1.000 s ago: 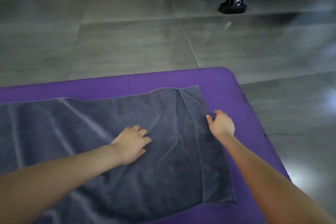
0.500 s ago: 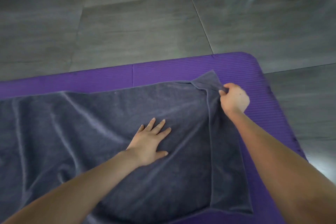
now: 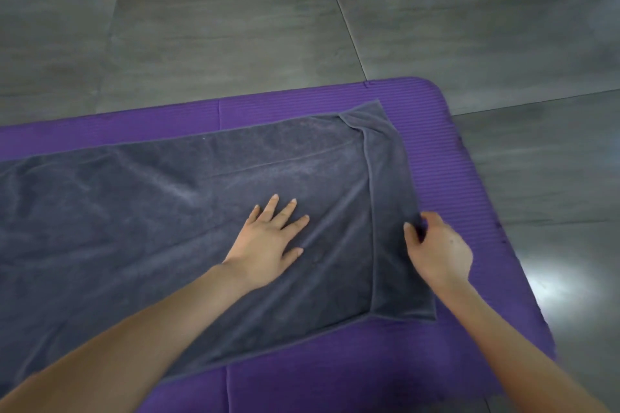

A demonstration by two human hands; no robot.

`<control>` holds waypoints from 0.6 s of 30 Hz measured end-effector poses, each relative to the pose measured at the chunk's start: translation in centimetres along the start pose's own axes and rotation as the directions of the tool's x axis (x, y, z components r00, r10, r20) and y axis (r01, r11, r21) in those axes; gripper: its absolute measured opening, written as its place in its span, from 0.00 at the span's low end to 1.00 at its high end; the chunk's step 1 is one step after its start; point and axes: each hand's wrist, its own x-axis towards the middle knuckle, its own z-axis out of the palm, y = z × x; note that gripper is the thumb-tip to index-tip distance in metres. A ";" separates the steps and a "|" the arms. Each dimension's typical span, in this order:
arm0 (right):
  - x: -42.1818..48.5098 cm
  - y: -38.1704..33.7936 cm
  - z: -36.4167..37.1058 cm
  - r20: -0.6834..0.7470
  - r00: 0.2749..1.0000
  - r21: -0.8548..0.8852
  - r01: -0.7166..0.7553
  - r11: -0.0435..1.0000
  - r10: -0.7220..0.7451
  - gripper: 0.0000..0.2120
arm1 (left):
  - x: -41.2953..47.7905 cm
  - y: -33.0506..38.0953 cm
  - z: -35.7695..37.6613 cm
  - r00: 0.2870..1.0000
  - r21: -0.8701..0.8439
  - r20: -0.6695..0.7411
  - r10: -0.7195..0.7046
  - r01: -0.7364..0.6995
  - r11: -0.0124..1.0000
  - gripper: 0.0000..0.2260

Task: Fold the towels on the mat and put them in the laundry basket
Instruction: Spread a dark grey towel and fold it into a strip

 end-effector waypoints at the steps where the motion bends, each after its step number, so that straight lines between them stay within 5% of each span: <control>1: -1.9 0.6 -0.1 0.038 0.999 -0.020 0.000 1.000 0.001 0.19 | -0.8 0.5 0.3 0.999 0.016 0.027 0.037 -0.037 0.999 0.27; 8: -6.8 4.2 -2.5 0.158 0.987 0.027 -0.018 0.999 0.013 0.25 | -3.8 4.0 2.1 0.964 0.122 0.250 0.088 -0.122 0.985 0.38; 12: -7.7 5.9 -3.4 0.228 0.973 -0.223 0.013 0.975 0.040 0.25 | -4.7 6.8 2.7 0.946 0.115 0.288 0.147 -0.186 0.976 0.41; 15: -7.3 5.1 -3.3 0.094 0.991 -0.409 0.130 0.903 -0.100 0.25 | -4.7 7.6 2.3 0.965 0.056 0.235 0.117 -0.134 0.989 0.37; 18: -5.4 2.9 -2.7 -0.148 0.956 -0.331 0.193 0.924 -0.253 0.19 | -3.6 6.9 1.0 0.993 0.057 -0.023 0.116 -0.114 0.992 0.30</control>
